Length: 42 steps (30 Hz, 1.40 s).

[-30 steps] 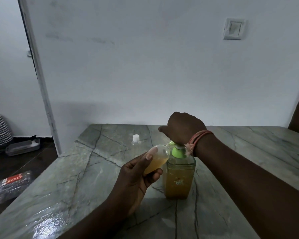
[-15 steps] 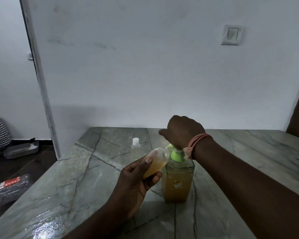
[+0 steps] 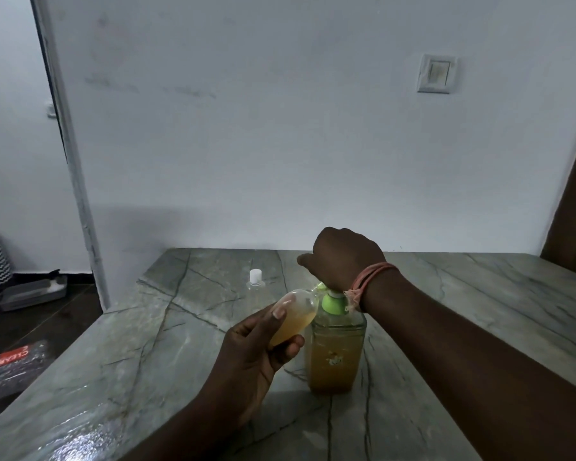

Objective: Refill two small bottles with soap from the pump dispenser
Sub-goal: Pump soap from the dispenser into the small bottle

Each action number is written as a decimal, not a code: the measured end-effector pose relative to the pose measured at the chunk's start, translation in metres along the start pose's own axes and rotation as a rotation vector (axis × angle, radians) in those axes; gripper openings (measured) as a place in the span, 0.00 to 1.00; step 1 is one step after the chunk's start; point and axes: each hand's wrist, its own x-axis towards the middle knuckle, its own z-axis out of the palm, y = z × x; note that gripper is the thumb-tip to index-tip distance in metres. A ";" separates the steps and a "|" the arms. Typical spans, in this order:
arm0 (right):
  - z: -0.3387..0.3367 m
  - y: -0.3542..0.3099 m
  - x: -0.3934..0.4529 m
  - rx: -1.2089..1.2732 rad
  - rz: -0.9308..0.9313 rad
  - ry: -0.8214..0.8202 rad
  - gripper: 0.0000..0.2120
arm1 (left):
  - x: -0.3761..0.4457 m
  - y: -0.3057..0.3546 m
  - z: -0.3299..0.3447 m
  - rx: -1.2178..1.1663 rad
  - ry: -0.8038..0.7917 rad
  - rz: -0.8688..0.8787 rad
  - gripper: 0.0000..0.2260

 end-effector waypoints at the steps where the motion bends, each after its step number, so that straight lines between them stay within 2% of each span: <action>1: -0.001 0.000 -0.001 -0.016 -0.006 0.002 0.19 | 0.000 0.000 0.000 0.001 0.002 -0.001 0.33; 5: -0.013 -0.004 -0.001 -0.061 -0.041 -0.021 0.17 | -0.002 0.001 0.001 -0.003 0.006 -0.016 0.34; 8: -0.016 -0.007 0.003 -0.109 -0.092 0.021 0.15 | -0.001 0.002 0.000 0.002 -0.001 -0.012 0.34; 12: -0.004 -0.003 0.003 -0.009 0.018 -0.027 0.16 | 0.003 -0.001 -0.002 -0.017 0.018 -0.015 0.34; 16: -0.003 -0.002 0.002 -0.030 0.018 -0.009 0.15 | 0.001 0.000 0.001 -0.010 0.008 -0.001 0.33; 20: -0.011 -0.004 0.002 -0.061 -0.037 -0.013 0.17 | -0.003 0.001 0.002 -0.020 0.039 -0.019 0.24; 23: -0.009 -0.002 0.006 -0.047 -0.035 0.012 0.16 | -0.002 0.000 0.001 0.006 0.029 0.013 0.31; 24: -0.005 -0.001 0.006 -0.016 -0.021 0.016 0.17 | -0.002 0.001 0.002 0.011 0.024 0.024 0.29; 27: 0.002 0.001 0.004 0.028 0.009 -0.001 0.18 | -0.002 0.000 0.002 -0.004 0.030 0.017 0.13; 28: 0.003 0.002 0.004 0.023 0.011 -0.006 0.18 | -0.002 0.000 0.002 -0.005 0.035 0.010 0.12; 30: 0.001 0.002 0.004 -0.006 0.011 -0.012 0.17 | -0.002 0.001 0.003 -0.002 0.031 0.010 0.17; 33: -0.007 0.000 0.004 -0.056 -0.017 -0.029 0.17 | -0.003 0.004 0.004 0.016 0.013 0.015 0.30; 35: -0.013 -0.002 0.004 -0.090 -0.058 -0.006 0.16 | -0.003 0.003 0.003 0.003 0.025 0.018 0.31; 37: -0.011 -0.004 0.005 -0.081 -0.063 0.029 0.16 | -0.003 0.003 0.001 -0.014 0.026 0.020 0.26; 39: -0.003 -0.005 0.004 -0.025 -0.025 0.030 0.18 | -0.003 0.002 0.002 -0.018 0.041 0.016 0.14; 42: 0.002 -0.001 0.004 0.016 -0.013 0.020 0.20 | -0.003 0.002 0.004 -0.006 0.063 0.010 0.12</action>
